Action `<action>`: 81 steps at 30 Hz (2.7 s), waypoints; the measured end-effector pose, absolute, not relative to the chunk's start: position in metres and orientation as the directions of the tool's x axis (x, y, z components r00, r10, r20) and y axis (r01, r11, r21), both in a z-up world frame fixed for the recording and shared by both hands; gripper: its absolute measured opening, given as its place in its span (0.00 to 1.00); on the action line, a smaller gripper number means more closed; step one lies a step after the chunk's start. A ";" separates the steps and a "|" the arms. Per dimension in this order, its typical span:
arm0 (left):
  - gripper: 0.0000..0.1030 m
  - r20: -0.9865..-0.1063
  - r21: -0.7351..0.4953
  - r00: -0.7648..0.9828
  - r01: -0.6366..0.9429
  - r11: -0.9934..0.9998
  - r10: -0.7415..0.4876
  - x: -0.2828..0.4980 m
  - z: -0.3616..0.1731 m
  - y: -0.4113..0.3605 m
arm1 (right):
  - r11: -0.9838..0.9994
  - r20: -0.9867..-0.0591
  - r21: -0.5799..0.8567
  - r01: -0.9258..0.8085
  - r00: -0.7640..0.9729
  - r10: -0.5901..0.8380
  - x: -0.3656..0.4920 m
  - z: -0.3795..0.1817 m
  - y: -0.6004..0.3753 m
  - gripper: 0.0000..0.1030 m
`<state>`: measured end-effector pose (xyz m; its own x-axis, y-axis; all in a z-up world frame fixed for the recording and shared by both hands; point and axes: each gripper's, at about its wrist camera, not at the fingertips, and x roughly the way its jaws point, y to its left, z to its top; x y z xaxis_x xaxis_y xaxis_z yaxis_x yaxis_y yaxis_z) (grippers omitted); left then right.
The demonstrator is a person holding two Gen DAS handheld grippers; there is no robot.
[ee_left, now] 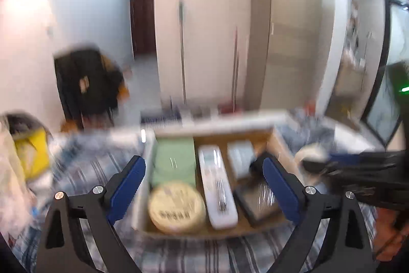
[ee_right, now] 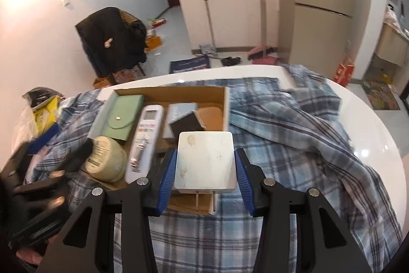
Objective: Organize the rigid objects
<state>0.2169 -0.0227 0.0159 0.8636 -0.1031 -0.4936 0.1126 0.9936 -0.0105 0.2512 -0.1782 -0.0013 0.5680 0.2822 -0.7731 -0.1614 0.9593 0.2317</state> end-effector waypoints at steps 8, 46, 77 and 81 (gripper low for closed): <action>1.00 -0.316 0.031 0.944 0.104 0.994 -0.089 0.183 0.034 -0.013 | 0.953 -0.829 0.201 -0.228 0.478 0.289 0.272 -0.039 -0.138 0.43; 1.00 -0.060 -0.053 0.997 0.053 0.997 -0.056 0.020 0.138 0.019 | 0.978 -0.136 0.020 -0.209 0.968 0.210 0.049 0.144 -0.174 0.87; 1.00 -0.136 -0.041 0.991 -0.019 0.999 0.013 0.044 0.001 0.020 | 0.989 -0.042 -0.001 -0.145 0.989 0.145 0.041 0.017 -0.183 1.00; 1.00 -0.106 -0.038 0.994 -0.003 0.999 -0.001 0.037 0.000 0.019 | 0.990 -0.018 0.000 -0.144 0.989 0.144 0.037 0.018 -0.184 1.00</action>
